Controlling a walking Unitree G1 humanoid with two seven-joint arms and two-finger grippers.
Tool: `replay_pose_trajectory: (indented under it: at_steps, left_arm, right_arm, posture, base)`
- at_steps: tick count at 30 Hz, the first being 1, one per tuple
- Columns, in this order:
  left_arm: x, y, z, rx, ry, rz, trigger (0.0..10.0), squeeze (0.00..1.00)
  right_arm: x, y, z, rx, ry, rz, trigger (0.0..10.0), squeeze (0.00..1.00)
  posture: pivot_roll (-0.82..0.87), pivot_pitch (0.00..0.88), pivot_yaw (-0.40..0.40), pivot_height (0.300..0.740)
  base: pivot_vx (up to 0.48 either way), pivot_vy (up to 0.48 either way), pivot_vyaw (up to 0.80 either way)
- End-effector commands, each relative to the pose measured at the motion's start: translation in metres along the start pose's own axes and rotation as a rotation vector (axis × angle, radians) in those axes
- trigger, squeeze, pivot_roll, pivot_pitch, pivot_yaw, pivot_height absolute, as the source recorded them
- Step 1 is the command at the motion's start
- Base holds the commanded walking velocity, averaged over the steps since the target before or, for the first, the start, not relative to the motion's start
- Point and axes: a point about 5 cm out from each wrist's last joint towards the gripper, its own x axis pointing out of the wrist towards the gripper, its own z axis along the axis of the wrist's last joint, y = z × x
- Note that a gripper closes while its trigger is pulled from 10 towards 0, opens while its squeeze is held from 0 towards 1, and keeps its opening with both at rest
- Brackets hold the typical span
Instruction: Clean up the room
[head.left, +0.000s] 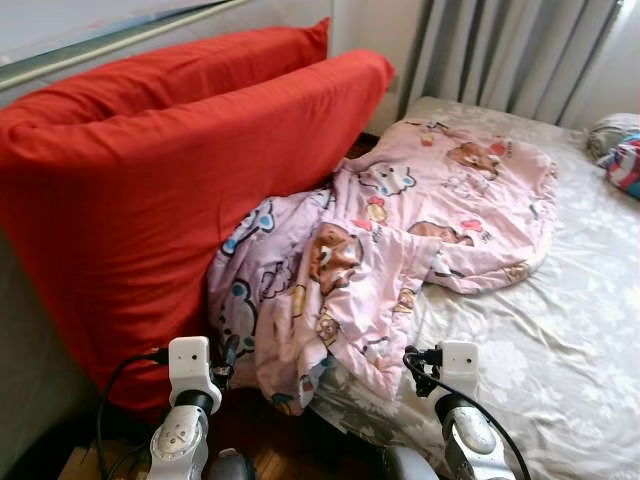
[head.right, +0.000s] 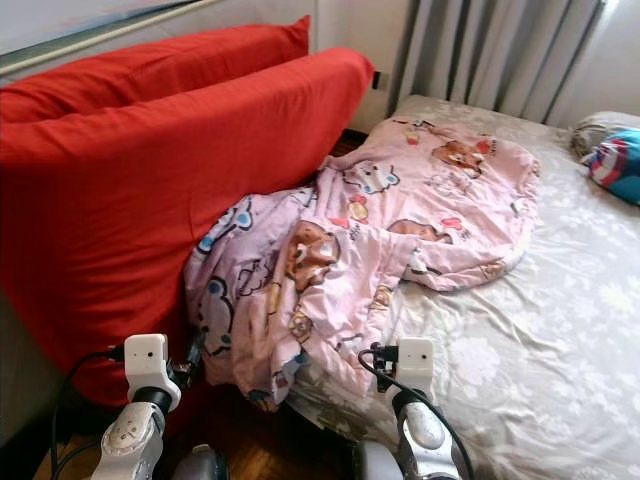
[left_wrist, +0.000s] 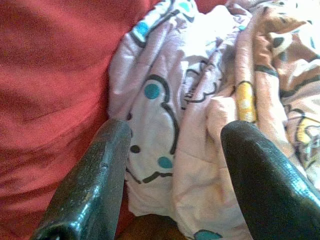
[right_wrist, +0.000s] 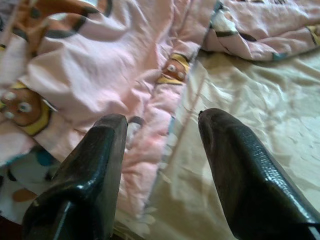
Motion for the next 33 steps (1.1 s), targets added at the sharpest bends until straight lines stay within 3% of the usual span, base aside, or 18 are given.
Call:
replay_pose_trajectory:
  at_steps: [1,19,23,33]
  left_arm:
    - [0.0,-0.0013,0.0005,0.001,0.004,-0.005,10.0,0.0]
    - [-0.0004,-0.0009,-0.0006,0.006,0.013,-0.007,10.0,0.0]
    - [-0.0002,-0.0011,-0.0006,0.008,0.016,-0.01,10.0,0.0]
    - [-0.0001,-0.0015,-0.0009,0.011,0.019,-0.011,10.0,0.0]
  right_arm:
    - [0.0,0.0006,-0.0017,-0.008,0.015,0.009,10.0,0.0]
    - [-0.0009,0.0018,-0.0033,-0.008,0.018,0.011,10.0,0.0]
    - [-0.0004,0.0038,-0.0028,-0.008,0.017,0.021,10.0,0.0]
    - [-0.0011,0.0034,-0.0015,-0.02,-0.003,0.025,10.0,0.0]
  posture:
    - [-0.07,0.052,-0.027,0.625]
    - [-0.07,0.05,-0.023,0.625]
    - [-0.07,0.047,-0.022,0.595]
    - [-0.07,0.047,-0.021,0.595]
  base:
    - [0.0,0.0,0.0]
    - [0.0,0.0,0.0]
    - [0.0,0.0,0.0]
    - [0.0,0.0,0.0]
